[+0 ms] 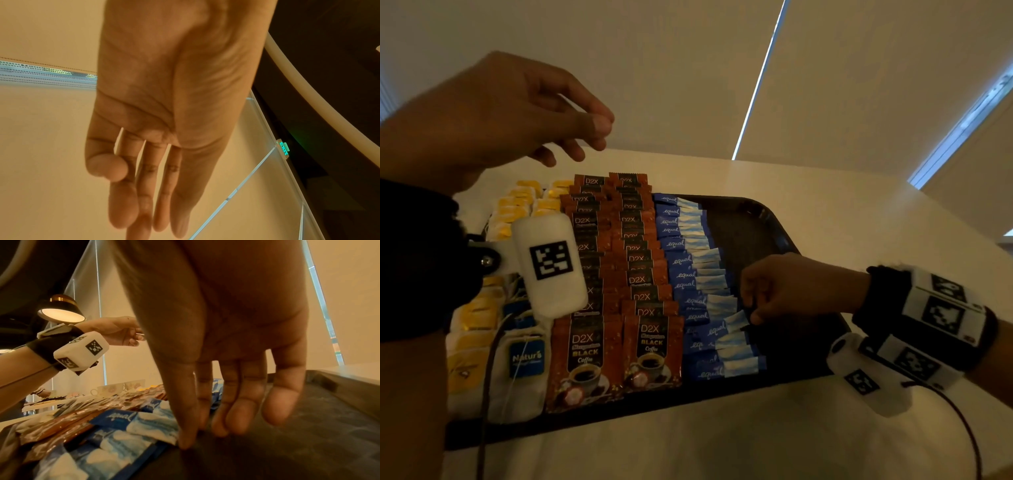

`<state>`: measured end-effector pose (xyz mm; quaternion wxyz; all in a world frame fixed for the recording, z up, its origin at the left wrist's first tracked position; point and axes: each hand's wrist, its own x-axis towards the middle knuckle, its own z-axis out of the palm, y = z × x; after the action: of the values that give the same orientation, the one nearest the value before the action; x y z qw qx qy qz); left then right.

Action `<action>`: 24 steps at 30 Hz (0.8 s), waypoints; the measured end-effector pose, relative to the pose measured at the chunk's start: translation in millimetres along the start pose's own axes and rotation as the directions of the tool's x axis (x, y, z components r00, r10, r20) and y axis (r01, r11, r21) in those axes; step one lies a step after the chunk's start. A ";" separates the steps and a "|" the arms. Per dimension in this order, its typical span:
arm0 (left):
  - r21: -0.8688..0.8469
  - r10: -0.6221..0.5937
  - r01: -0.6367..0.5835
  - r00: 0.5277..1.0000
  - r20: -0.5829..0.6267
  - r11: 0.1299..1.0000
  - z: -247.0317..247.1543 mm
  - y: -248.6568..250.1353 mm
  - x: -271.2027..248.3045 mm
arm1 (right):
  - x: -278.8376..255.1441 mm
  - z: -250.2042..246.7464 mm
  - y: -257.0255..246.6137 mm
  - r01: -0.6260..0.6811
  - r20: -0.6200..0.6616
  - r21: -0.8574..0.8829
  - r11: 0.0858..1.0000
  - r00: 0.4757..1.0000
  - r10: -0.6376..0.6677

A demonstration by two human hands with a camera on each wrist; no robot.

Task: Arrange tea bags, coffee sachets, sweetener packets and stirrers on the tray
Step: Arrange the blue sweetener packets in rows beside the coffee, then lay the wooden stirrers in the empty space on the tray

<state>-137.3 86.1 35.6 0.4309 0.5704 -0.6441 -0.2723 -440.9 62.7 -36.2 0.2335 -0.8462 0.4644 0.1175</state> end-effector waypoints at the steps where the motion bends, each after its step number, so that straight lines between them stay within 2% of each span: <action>1: 0.000 -0.002 0.002 1.000 0.001 1.000 -0.6 -0.3 0.1 | 0.4 0.2 0.5 0.008 0.003 0.009 1.000 1.000 -0.008; 13: -0.003 0.001 -0.001 0.999 0.053 1.000 -0.9 -2.1 1.0 | -14.5 -19.0 -7.4 0.030 0.083 0.125 0.992 0.996 -0.040; 20: 0.006 -0.005 0.004 0.997 0.082 1.000 -4.0 0.3 -1.7 | -6.5 -9.9 -12.1 -0.067 0.148 0.197 0.978 0.988 0.038; 22: 0.003 0.000 -0.001 0.997 0.082 1.000 -5.2 -2.7 0.5 | -13.7 -14.8 -10.9 -0.099 0.127 0.199 0.975 0.989 0.074; 24: 0.008 0.019 -0.021 0.993 0.116 1.000 -6.5 -6.6 -0.3 | -25.9 -27.4 -4.2 -0.141 0.041 0.157 0.978 0.990 0.136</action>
<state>-128.4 85.9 33.1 0.3929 0.5491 -0.6749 -0.2976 -451.8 69.8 -0.6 0.2986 -0.7886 0.5265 0.1087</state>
